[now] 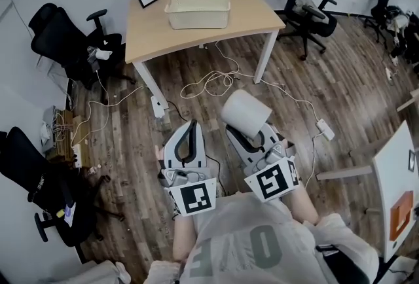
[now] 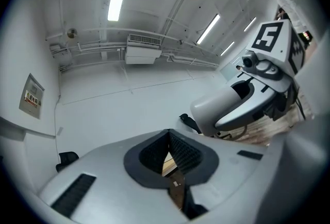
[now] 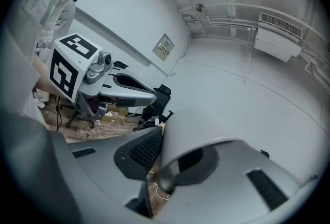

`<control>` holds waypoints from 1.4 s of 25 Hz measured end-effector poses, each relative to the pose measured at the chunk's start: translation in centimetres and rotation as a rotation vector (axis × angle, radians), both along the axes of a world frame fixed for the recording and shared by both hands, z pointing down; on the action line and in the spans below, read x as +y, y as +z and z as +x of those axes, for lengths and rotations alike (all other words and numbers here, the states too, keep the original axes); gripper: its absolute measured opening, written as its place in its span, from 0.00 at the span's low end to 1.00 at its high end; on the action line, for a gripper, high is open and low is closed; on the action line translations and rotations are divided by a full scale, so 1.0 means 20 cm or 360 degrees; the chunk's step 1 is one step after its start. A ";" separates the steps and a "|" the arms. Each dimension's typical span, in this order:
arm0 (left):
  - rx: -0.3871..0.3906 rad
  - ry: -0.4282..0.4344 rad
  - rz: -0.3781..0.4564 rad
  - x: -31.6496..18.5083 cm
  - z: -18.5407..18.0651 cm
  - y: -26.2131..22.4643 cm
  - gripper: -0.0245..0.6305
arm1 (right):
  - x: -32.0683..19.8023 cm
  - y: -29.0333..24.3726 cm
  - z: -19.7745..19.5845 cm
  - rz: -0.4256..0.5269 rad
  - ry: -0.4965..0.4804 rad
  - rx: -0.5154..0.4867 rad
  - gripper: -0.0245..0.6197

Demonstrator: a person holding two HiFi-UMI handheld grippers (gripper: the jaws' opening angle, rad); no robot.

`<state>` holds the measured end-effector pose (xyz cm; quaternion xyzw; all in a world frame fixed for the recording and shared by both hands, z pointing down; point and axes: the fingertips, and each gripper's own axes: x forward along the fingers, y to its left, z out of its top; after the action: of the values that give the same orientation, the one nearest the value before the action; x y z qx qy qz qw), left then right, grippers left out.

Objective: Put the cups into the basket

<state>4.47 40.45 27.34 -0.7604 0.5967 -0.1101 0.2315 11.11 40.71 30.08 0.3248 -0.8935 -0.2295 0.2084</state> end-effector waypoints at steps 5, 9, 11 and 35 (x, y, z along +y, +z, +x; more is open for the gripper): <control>0.0026 0.0009 -0.0021 -0.07 -0.18 0.03 0.05 | -0.07 0.03 -0.14 -0.0059 0.0009 -0.0022 0.13; 0.0064 0.0055 -0.0025 -0.14 -0.25 0.10 0.05 | -0.13 0.08 -0.20 -0.0100 0.0086 -0.0023 0.13; 0.0048 0.0048 -0.0039 -0.20 -0.29 0.10 0.05 | -0.17 0.08 -0.22 -0.0113 0.0088 -0.0019 0.13; 0.0010 -0.0084 -0.0023 -1.53 -0.12 -0.04 0.05 | -1.53 0.01 0.01 -0.0101 0.0043 -0.0100 0.13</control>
<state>2.03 9.84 26.45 -0.7463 0.6167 -0.1179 0.2212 11.33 10.05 30.23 0.3372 -0.9020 -0.1879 0.1935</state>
